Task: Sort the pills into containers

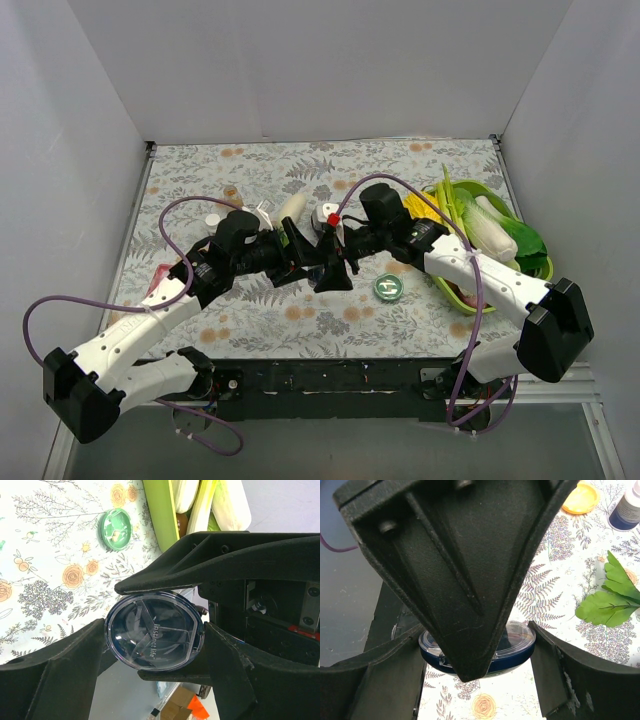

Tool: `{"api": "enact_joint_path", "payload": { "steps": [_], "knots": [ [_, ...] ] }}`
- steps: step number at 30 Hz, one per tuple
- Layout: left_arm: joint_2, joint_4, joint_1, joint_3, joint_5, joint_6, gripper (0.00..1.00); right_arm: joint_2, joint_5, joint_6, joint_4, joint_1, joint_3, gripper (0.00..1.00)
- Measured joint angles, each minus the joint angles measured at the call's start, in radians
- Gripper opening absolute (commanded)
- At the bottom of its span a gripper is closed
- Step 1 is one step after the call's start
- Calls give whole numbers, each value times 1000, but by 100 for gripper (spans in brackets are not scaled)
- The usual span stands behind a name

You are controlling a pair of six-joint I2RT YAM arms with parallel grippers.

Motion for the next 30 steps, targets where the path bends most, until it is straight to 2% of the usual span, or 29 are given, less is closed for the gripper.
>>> {"api": "enact_joint_path", "payload": {
  "steps": [6,19,25,30],
  "knots": [
    [0,-31,0,16,-2,8,26,0,-2,-8,2,4,0,8],
    [-13,-98,5,50,-8,21,45,0,-24,-15,24,13,0,8],
    [-16,-140,5,84,-20,32,49,-5,-35,-15,50,14,0,8],
    [-18,-166,6,103,-26,43,61,-8,-42,-15,67,18,0,7]
  ]
}}
